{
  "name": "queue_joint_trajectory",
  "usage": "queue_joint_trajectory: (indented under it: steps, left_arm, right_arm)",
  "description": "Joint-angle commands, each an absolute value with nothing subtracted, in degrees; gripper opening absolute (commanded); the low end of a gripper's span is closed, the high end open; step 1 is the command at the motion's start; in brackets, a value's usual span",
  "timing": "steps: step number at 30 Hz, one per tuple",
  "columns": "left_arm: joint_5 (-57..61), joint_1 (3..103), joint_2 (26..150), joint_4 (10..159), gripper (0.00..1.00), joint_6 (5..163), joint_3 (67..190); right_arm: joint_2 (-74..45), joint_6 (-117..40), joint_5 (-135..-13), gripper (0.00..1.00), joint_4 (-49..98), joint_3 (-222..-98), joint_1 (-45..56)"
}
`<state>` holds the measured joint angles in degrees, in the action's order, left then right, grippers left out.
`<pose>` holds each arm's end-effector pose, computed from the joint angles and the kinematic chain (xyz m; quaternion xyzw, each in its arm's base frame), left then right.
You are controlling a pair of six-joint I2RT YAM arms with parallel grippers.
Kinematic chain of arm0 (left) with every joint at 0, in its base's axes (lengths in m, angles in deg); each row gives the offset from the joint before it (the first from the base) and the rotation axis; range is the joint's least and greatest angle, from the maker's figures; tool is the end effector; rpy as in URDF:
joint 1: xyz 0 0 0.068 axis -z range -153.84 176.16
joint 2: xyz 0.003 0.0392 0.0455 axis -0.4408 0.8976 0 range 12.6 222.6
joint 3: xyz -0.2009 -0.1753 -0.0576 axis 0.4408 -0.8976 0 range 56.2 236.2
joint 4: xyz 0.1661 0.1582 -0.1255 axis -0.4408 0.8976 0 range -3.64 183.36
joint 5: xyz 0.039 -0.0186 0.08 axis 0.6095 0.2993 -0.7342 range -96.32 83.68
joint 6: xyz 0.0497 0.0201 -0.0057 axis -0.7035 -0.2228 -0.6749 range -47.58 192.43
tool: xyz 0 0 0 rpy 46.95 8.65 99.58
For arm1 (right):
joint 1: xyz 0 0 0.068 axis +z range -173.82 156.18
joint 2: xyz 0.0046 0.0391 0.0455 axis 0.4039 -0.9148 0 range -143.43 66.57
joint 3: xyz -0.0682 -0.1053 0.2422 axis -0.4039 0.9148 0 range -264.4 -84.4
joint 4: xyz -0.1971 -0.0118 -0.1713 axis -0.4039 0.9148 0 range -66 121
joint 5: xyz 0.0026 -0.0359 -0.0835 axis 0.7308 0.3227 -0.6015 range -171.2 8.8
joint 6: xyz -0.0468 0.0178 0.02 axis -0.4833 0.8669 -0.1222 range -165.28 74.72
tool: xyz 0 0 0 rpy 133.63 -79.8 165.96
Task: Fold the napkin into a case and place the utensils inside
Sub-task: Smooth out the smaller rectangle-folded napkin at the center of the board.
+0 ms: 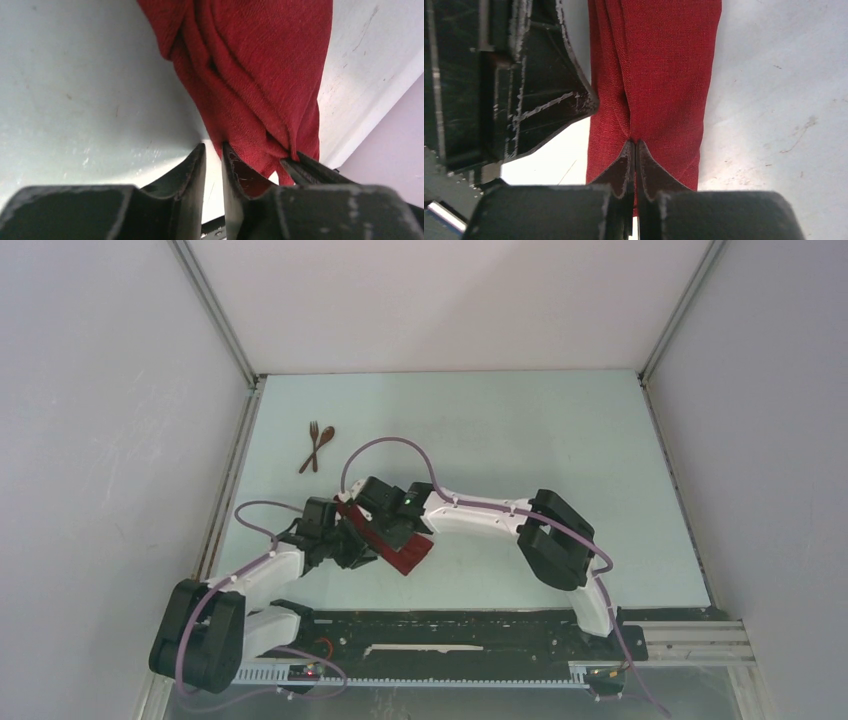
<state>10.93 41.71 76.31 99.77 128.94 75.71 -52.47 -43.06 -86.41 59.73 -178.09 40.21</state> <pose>0.1691 -0.0580 0.1312 -0.2930 0.9041 -0.2787 0.1383 0.1991 0.4015 0.1978 -0.4872 0.8358 0.0995 0.2329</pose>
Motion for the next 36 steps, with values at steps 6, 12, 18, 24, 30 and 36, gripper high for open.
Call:
queue_joint_trajectory:
  steps: [6,12,18,24,30,36]
  left_arm:
    - [9.54,42.92,77.30,94.36,0.16,130.96,74.23]
    - [9.16,43.14,77.09,94.36,0.14,130.94,74.07]
    - [8.62,43.21,76.57,95.19,0.12,130.43,74.38]
    - [6.46,42.65,68.60,101.19,0.22,128.49,74.67]
    - [3.00,35.89,56.01,113.44,0.25,123.48,79.49]
    - [18.32,28.51,67.10,103.85,0.11,123.27,83.92]
  right_arm:
    - [-47.49,-34.88,-76.93,0.00,57.17,-178.75,39.68]
    - [-48.83,-29.57,-72.95,0.00,54.73,-177.21,38.55]
    - [-50.32,-27.31,-70.38,0.00,51.42,-174.41,37.41]
    - [-52.06,-26.81,-69.39,0.00,48.48,-171.72,36.16]
    - [-52.69,-26.05,-67.71,0.00,44.90,-168.99,35.53]
    - [-52.31,-25.60,-67.34,0.00,43.72,-168.24,35.42]
